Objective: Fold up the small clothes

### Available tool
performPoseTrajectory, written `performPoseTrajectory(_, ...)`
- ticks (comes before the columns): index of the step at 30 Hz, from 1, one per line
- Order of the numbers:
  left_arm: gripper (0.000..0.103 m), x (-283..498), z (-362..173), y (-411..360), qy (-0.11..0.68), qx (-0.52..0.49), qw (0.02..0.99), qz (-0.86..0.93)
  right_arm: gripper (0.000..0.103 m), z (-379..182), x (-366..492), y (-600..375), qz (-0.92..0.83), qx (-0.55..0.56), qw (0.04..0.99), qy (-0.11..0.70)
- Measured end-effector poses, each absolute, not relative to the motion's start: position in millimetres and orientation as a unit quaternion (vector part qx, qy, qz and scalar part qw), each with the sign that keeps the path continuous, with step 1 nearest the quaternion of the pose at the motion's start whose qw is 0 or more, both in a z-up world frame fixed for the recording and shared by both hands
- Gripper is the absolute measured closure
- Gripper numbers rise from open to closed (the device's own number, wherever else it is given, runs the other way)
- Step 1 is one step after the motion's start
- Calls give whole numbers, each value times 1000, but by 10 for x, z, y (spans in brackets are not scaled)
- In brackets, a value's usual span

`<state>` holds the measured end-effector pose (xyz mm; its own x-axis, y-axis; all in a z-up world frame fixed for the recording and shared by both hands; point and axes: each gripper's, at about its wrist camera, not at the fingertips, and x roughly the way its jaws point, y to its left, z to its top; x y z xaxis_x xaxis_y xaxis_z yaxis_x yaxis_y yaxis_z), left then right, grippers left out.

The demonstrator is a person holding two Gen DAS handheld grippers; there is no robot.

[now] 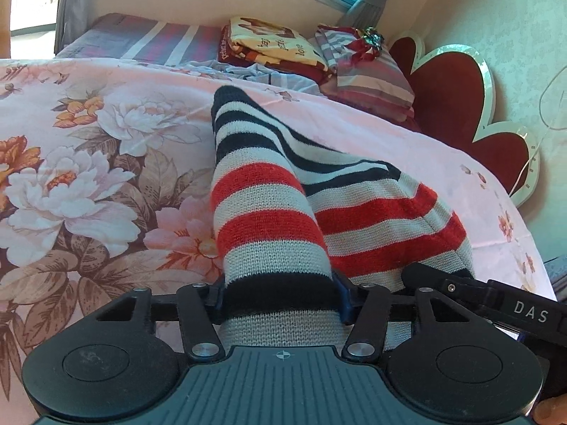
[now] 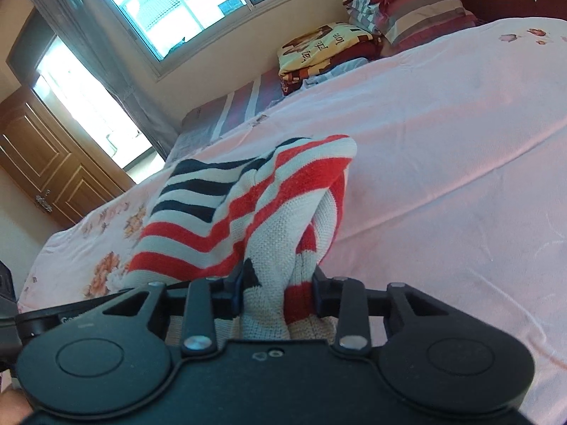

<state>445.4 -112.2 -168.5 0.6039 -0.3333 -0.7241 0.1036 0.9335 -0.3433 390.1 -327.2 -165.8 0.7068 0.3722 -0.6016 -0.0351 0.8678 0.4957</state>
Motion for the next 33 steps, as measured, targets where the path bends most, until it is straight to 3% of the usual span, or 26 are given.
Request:
performPoseTrajectory(6, 50, 4317, -1422, -567, 407, -143, 895, -111, 70, -1413, 3861, -2847, 158, 241, 892, 349)
performPoseTrajectory(14, 50, 4127, -1209, 836, 378, -127, 915, -55, 70, -1298, 4052, -1605, 223, 238, 881, 343)
performPoseTrajectory(26, 50, 4467, -1764, 2757, 370, -129, 919, -31, 70, -1681, 4406, 176, 208, 220, 888, 346)
performPoseTrajectory(27, 46, 4498, -1883, 2847, 376, -124, 918, -26, 70, -1774, 4457, 232, 199, 219, 886, 358)
performPoseTrajectory(29, 27, 4519, -2131, 2977, 385, -123, 914, -23, 69, -1959, 4522, 310, 172, 205, 884, 383)
performPoseTrajectory(30, 11, 4506, -2195, 3029, 375, -125, 918, -21, 66, -2030, 4525, 315, 168, 205, 885, 384)
performPoseTrajectory(33, 7, 4550, -2246, 3095, 378, -140, 915, -24, 54, -2094, 4494, 210, 159, 227, 879, 388)
